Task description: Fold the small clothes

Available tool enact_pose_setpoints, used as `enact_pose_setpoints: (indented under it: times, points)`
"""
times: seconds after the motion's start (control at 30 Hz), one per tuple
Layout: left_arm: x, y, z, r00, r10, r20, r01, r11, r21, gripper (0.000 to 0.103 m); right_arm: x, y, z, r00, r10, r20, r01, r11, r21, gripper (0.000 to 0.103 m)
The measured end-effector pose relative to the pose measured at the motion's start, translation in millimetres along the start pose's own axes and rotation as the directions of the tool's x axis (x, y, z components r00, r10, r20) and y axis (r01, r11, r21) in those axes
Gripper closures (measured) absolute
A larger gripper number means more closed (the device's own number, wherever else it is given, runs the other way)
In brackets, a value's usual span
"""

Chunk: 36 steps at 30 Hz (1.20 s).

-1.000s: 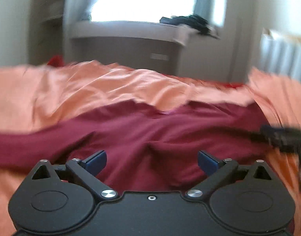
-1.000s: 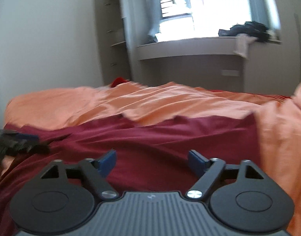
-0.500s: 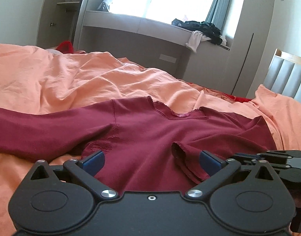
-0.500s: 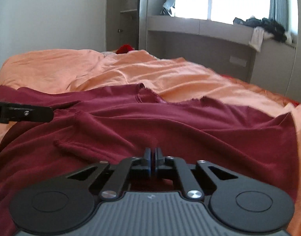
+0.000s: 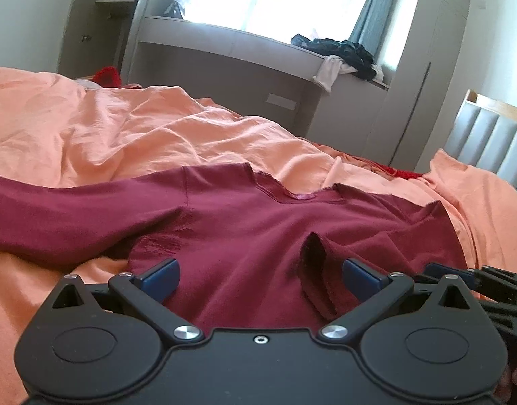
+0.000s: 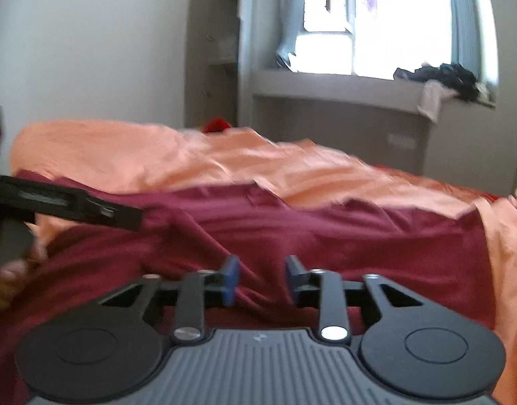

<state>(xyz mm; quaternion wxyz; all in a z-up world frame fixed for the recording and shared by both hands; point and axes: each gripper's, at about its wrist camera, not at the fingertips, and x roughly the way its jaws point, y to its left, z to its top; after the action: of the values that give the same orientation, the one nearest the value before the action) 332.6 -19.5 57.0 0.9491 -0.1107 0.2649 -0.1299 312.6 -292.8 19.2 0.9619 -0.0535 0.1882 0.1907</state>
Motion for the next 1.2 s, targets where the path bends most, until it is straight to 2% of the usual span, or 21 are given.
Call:
enact_pose_setpoints:
  times: [0.03, 0.13, 0.2, 0.27, 0.3, 0.33, 0.37, 0.4, 0.47, 0.57, 0.67, 0.7, 0.73, 0.83, 0.9, 0.97, 1.03, 1.1, 1.2]
  points:
    - [-0.3, 1.8, 1.2, 1.0, 0.009, 0.004, -0.009, 1.0, -0.008, 0.001, -0.7, 4.8, 1.2, 0.999, 0.039, 0.004, -0.038, 0.999, -0.018, 0.056]
    - [-1.3, 8.9, 4.6, 0.999, 0.049, 0.011, -0.049, 0.998, -0.036, 0.001, 7.7, 23.8, 3.5, 0.993, 0.115, -0.033, -0.118, 0.989, -0.088, 0.055]
    - [-1.8, 14.2, 6.3, 0.998, 0.067, 0.012, -0.066, 0.996, -0.057, 0.001, 18.6, 36.0, 4.6, 0.99, 0.129, -0.06, -0.136, 0.981, -0.136, 0.053]
    - [-3.0, 19.8, 8.1, 0.997, 0.075, 0.01, -0.074, 0.994, -0.082, 0.001, 30.7, 47.0, 5.3, 0.987, 0.128, -0.093, -0.143, 0.972, -0.184, 0.043]
    - [-3.6, 21.9, 9.0, 0.997, 0.074, 0.009, -0.073, 0.993, -0.093, 0.001, 34.9, 50.3, 5.5, 0.986, 0.129, -0.106, -0.149, 0.968, -0.202, 0.043]
    - [-4.2, 23.3, 10.1, 0.997, 0.072, 0.008, -0.071, 0.992, -0.103, 0.001, 38.2, 53.0, 5.3, 0.984, 0.135, -0.113, -0.157, 0.965, -0.209, 0.05]
    - [-4.6, 23.8, 11.0, 0.997, 0.07, 0.008, -0.069, 0.992, -0.107, 0.001, 38.9, 54.5, 6.5, 0.982, 0.145, -0.123, -0.168, 0.965, -0.203, 0.076]
    - [-5.5, 23.8, 11.7, 0.998, 0.07, 0.009, -0.069, 0.992, -0.106, 0.001, 37.2, 55.8, 7.6, 0.979, 0.156, -0.129, -0.18, 0.963, -0.2, 0.089]
    - [-7.3, 22.7, 11.9, 0.997, 0.071, 0.018, -0.069, 0.993, -0.096, 0.001, 28.7, 59.3, 8.0, 0.984, 0.14, -0.11, -0.162, 0.96, -0.23, 0.095]
    - [-9.3, 21.2, 11.5, 0.997, 0.072, 0.024, -0.069, 0.994, -0.087, 0.001, 9.9, 69.3, 3.5, 0.988, 0.134, -0.073, -0.149, 0.95, -0.276, 0.096]
    - [-9.4, 21.0, 10.4, 0.998, 0.059, 0.022, -0.056, 0.994, -0.098, 0.001, 0.7, 80.1, -6.7, 0.987, 0.139, -0.079, -0.157, 0.935, -0.32, 0.095]
    - [-8.7, 20.3, 9.6, 0.998, 0.053, 0.02, -0.05, 0.994, -0.1, 0.001, 1.6, 82.7, -10.8, 0.987, 0.134, -0.088, -0.156, 0.93, -0.334, 0.094]
    - [-7.6, 18.8, 8.5, 0.999, 0.049, 0.018, -0.047, 0.994, -0.1, 0.001, 2.7, 84.5, -15.1, 0.987, 0.128, -0.093, -0.153, 0.926, -0.344, 0.086]
    - [-3.3, 14.6, 5.2, 0.999, 0.031, 0.007, -0.03, 0.995, -0.093, 0.001, -2.2, 79.4, -19.7, 0.985, 0.153, -0.08, -0.17, 0.939, -0.3, 0.078]
    - [-0.3, 9.9, 3.2, 1.0, 0.004, 0.006, -0.003, 0.997, -0.078, 0.001, -11.6, 71.4, -18.3, 0.984, 0.167, -0.061, -0.177, 0.949, -0.26, 0.065]
    - [2.5, 5.1, 2.2, 1.0, -0.021, 0.007, 0.021, 0.998, -0.061, 0.001, -22.8, 60.6, -18.8, 0.989, 0.143, -0.033, -0.147, 0.961, -0.236, 0.047]
    - [6.7, -1.4, 0.2, 0.999, -0.036, -0.002, 0.036, 0.999, -0.035, 0.001, -32.4, 46.5, -21.3, 0.996, 0.093, -0.014, -0.094, 0.973, -0.212, 0.039]
    - [10.8, -7.0, -2.6, 1.0, -0.022, -0.011, 0.022, 1.0, -0.008, 0.001, -36.7, 25.9, -24.1, 1.0, 0.024, -0.007, -0.025, 0.986, -0.163, 0.032]
    - [17.8, -16.4, -9.2, 0.998, 0.048, -0.036, -0.045, 0.996, 0.071, 0.001, -31.1, -11.1, -25.4, 0.989, -0.146, 0.004, 0.146, 0.986, -0.081, 0.024]
